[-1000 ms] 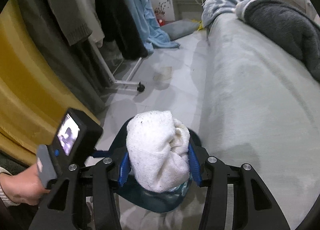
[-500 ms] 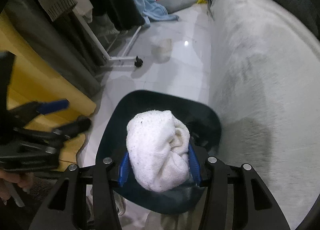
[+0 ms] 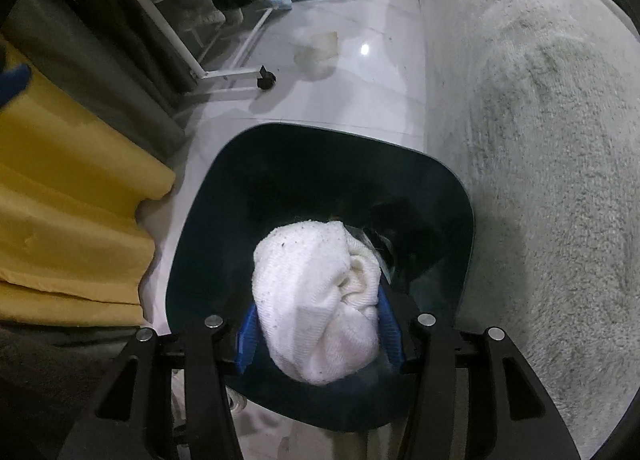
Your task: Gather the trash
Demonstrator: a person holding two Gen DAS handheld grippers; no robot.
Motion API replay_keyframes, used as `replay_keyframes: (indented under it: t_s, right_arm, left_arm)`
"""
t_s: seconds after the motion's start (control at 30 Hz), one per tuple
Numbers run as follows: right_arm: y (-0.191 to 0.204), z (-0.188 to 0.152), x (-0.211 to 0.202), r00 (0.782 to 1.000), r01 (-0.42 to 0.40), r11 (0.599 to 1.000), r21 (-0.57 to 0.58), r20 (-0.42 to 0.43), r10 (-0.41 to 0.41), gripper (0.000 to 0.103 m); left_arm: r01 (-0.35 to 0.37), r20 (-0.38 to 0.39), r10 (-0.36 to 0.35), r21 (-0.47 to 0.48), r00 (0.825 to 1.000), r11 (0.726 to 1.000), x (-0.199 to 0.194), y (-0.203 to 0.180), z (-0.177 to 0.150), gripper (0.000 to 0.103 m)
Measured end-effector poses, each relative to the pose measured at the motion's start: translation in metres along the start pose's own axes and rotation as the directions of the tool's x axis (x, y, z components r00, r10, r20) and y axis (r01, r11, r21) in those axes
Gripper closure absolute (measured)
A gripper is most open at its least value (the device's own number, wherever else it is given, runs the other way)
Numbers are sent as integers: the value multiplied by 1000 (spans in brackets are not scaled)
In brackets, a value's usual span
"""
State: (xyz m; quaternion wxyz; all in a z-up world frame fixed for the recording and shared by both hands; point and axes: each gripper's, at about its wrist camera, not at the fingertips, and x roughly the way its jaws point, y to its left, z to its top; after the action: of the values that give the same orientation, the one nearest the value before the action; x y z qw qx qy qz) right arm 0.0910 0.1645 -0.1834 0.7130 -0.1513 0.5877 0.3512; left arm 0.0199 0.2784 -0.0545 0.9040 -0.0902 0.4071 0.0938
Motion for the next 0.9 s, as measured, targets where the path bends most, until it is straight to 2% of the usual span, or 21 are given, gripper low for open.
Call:
replay_keyframes:
  t_s: [0.23,0.33,0.5,0.77,0.9]
  right_arm:
    - [-3,-2,-11,1000,-3,1000,-1,2,3,47]
    - [-3,-5,-15,1000,-15,1000,2,1,15,37]
    - [-2,-9,-32,999,-24,1000,-7,30,25,36]
    - [-14,-6,-87,985,-48,999,4,168,46,35]
    - [-28,-9,-119,965,5,1000,-7,263,-3,33]
  left_arm:
    - [29,134,-37,61,990,998,-23,-18,18,16]
    - [35,188,-48,74,981,997,-33,-24,25,15]
    - [33,241,-50,75,969,997,-43,-34,33,14]
    - [27,298,-47,72,953,997,-55,-50,42,12]
    - [29,318,-54,82,947,996,-60,-63,44,12]
